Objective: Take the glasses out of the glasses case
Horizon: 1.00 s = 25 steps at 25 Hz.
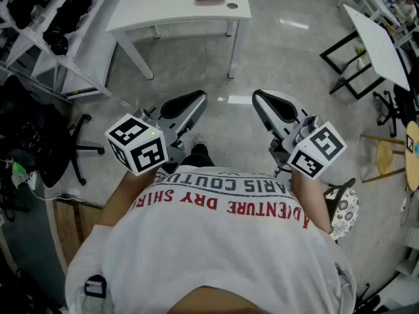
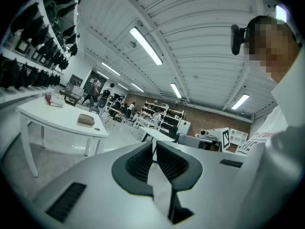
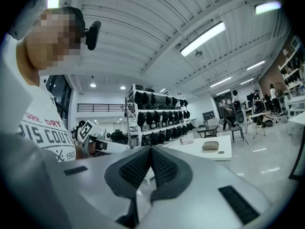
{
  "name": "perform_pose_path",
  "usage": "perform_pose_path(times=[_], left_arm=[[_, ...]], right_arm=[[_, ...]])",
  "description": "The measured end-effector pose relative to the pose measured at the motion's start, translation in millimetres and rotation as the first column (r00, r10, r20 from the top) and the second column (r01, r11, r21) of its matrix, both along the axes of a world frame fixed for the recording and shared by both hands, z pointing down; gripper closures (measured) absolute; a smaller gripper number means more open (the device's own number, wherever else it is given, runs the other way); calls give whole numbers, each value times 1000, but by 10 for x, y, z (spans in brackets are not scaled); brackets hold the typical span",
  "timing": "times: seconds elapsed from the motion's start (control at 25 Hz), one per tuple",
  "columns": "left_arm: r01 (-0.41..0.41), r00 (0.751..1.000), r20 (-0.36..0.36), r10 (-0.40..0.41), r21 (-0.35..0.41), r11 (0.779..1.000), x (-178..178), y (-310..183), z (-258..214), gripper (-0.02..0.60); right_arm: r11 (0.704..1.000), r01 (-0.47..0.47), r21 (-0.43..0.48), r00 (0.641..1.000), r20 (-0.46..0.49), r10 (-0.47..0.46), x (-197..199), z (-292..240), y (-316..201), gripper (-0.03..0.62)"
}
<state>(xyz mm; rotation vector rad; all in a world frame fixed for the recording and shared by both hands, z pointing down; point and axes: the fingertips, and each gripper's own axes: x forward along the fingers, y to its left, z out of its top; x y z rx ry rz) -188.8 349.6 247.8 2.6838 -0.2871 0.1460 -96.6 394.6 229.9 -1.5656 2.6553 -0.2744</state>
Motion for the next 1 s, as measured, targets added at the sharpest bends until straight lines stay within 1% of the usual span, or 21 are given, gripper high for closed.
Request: perform_pose_path(times=[0.16,0.44,0.48,0.56,0.8,0.88,1.0], left_arm=[[5,1000,0,-5,-6,1000,-21,-38,17,534],[-31,1000,1,31,-8,999,178,-59,89,534],[-37,999,1,37,-9,999,212,-70,111,534],[-47,999,2,47,-12,999,283,-103,153,534],[-71,997,2,72,-15,997,460,-304,242,534],[-73,997,3,73,-14,997,506,-425,262,534],[-73,997,2,73,-19,997,588,-659,289,534]], right_arm=[[1000,-23,5,1000,0,23,34,-4,3,570],[999,-32,5,999,-16,32,142,69,18,560],[999,-33,1,999,-21,33,165,90,19,539],[999,-38,-5,999,-31,38,221,135,4,462],[999,-41,-14,998,-57,40,352,235,-209,358],[999,-37,-17,997,-68,35,380,264,-333,335],[999,-36,-28,997,-72,34,453,304,-570,318]])
